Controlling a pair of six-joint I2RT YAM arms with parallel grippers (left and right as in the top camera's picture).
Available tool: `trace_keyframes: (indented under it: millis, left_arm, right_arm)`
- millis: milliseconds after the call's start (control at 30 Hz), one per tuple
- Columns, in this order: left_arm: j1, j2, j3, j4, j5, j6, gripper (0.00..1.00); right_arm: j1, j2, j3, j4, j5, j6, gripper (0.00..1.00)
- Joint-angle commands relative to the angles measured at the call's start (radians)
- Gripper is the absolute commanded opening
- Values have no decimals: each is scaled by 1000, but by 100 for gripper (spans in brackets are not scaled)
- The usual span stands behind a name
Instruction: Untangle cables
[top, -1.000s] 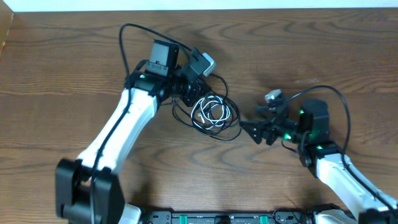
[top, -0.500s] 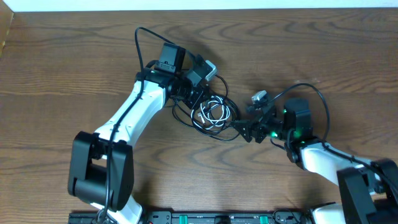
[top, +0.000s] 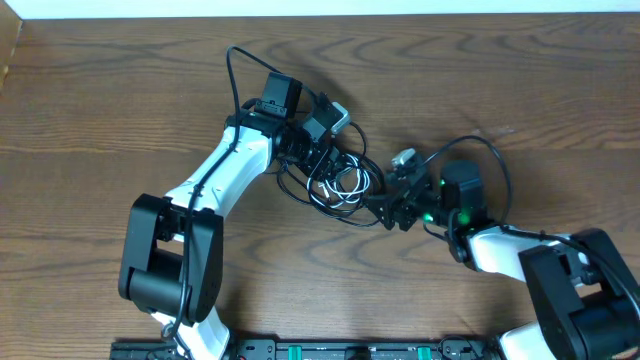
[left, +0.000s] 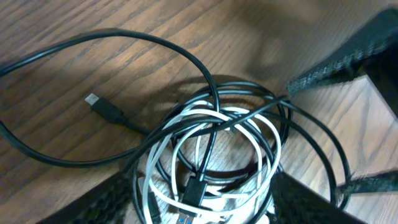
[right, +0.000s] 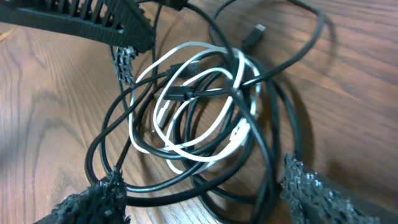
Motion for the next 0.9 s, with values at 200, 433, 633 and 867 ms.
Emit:
trace_keyframes:
  millis: [200, 433, 633, 867]
  left_arm:
    - [3, 18, 8, -1, -5, 4, 86]
    - [3, 18, 8, -5, -5, 4, 86]
    - [3, 18, 8, -8, -5, 4, 87]
    - [3, 18, 8, -6, -10, 5, 87]
  right_arm:
    - [53, 32, 8, 37, 106, 52, 71]
    - [74, 44, 8, 36, 134, 85, 1]
    - [74, 44, 8, 35, 166, 166, 1]
    - [74, 44, 8, 41, 167, 176, 62]
